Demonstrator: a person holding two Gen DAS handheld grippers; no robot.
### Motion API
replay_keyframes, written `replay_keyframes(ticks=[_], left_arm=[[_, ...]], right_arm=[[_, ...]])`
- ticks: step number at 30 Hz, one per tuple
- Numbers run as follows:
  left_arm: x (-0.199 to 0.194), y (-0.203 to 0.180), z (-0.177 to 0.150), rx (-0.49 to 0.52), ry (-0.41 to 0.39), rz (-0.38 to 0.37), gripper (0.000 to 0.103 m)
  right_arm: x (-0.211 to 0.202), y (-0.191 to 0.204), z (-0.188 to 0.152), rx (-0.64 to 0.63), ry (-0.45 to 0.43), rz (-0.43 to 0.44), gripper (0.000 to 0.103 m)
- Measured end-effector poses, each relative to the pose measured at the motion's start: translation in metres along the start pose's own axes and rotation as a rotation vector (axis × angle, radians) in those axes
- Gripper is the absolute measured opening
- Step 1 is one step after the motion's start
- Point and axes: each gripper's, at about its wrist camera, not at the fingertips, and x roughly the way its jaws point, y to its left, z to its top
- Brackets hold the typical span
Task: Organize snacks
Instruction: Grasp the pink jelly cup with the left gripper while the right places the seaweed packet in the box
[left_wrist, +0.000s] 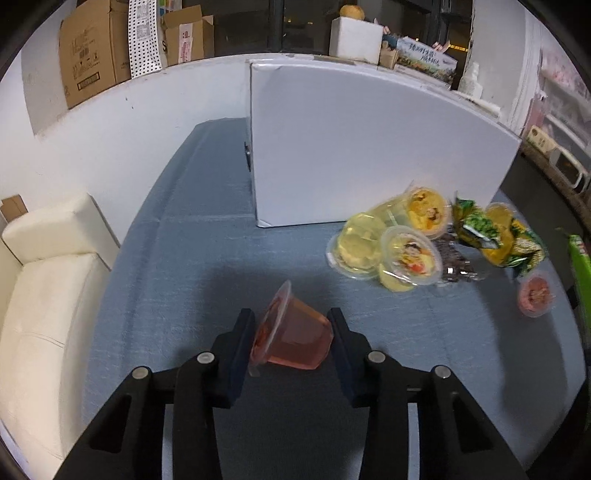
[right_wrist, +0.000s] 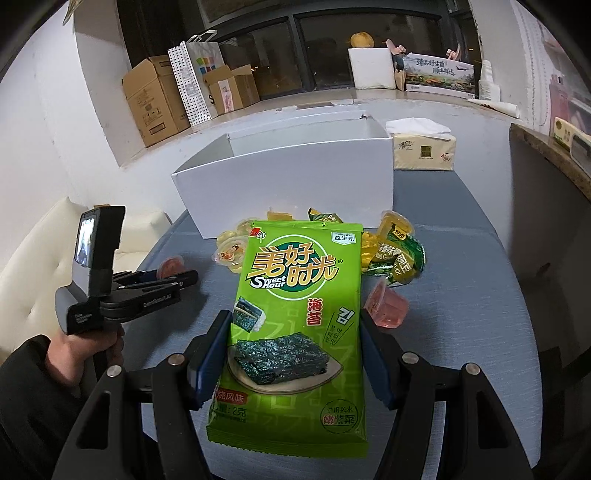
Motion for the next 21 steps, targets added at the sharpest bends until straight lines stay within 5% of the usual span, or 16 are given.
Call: replay_keyframes(ticks=[12,21], left_arm=[[-0.074,-0.033,0.007,-0.001,-0.147,-0.164,0.043],[-0.114,-0.048,0.072,0.031,-0.291,-0.173,0.043]], right_arm=[[-0.004,-0.003,0.011,-0.013,-0.029,-0.006,0.070],[-0.016,-0.008,0.088,-0.069,-0.148,-0.007,0.070]])
